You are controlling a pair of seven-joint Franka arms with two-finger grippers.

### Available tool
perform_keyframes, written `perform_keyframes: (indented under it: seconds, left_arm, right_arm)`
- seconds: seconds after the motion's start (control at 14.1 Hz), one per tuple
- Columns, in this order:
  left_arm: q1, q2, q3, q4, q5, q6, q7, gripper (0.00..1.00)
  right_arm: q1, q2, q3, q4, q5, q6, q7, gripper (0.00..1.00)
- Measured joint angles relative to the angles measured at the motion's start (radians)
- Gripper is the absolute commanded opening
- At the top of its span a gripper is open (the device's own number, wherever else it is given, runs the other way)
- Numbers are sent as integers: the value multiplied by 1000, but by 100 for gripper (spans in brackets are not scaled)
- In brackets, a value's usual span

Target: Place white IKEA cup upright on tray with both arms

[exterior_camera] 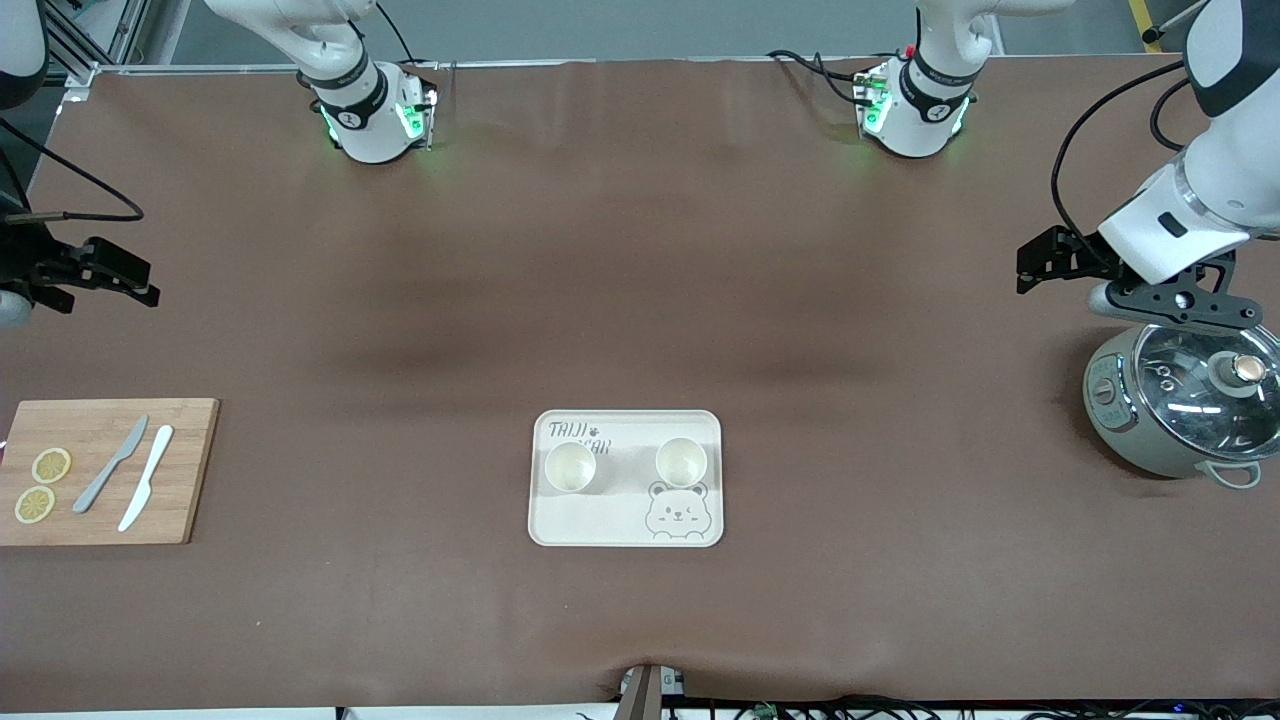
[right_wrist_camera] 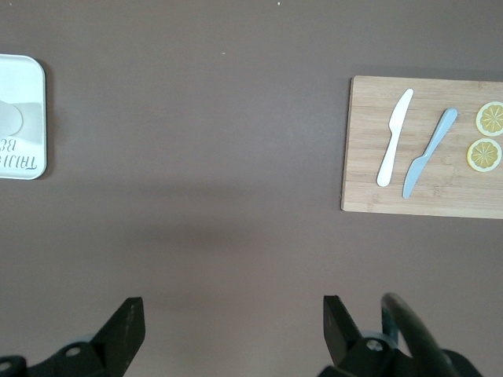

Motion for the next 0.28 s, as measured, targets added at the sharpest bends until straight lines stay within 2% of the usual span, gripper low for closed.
perform_keyframes:
  seconds: [0.28]
  left_arm:
    - [17,0,1,9,0,0,5,100]
  right_arm:
    - [0,0,0,0,-1,-2,0,100]
